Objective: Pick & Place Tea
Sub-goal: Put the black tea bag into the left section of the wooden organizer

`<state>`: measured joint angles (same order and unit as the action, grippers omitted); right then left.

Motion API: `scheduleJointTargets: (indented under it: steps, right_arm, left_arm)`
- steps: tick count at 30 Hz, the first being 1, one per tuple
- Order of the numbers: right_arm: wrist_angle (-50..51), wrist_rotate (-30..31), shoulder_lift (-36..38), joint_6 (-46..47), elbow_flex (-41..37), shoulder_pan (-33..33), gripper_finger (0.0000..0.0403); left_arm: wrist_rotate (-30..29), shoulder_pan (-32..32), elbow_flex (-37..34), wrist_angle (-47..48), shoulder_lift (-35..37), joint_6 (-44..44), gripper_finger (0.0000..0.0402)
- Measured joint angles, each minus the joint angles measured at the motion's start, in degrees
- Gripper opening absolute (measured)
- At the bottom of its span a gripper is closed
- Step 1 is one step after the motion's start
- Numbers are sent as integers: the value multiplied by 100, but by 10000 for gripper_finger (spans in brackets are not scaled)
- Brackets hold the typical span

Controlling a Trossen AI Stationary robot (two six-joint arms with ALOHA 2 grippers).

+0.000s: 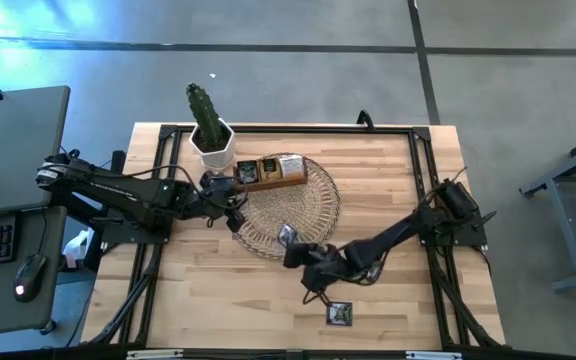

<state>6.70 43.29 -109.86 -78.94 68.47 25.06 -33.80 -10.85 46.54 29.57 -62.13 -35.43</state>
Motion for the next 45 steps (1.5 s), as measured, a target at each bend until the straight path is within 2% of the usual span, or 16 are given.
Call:
scheduleJointTargets:
  steps: [3,6,12,15,18,20,24,29,34,45]
  right_arm:
    - [-49,232,4,-240,0,55,1]
    - [-53,63,4,-382,0,51,1]
    - [-196,-263,4,-822,0,55,1]
    - [-371,-520,4,-1086,2,52,1]
    - [-734,-798,4,-1287,7,55,1]
    - [-1056,-941,4,-1445,7,55,1]
    - [-1676,-1241,4,-1643,9,52,1]
    - [-1886,-1640,4,-1667,9,46,1]
    - [-1865,-1657,4,-1775,9,15,1]
    - [-2047,-1719,4,-2056,9,-280,1]
  left_arm:
    - [-6,0,0,-18,0,-79,142]
    - [189,2,0,-53,0,-73,142]
    - [1957,-3,-2,-1042,-12,1286,142]
    - [2621,-4,4,-1733,-193,1927,142]
    - [3353,-2,0,-2109,-342,2383,142]
    - [3642,-2,23,-2165,-527,2639,142]
    - [3749,-1,-7,-2316,-1004,2826,142]
    - [3842,2,1,-2345,-1188,2940,142]
    - [4234,2,0,-2364,-1241,2922,142]
    - [4109,2,0,-2343,-1241,2755,142]
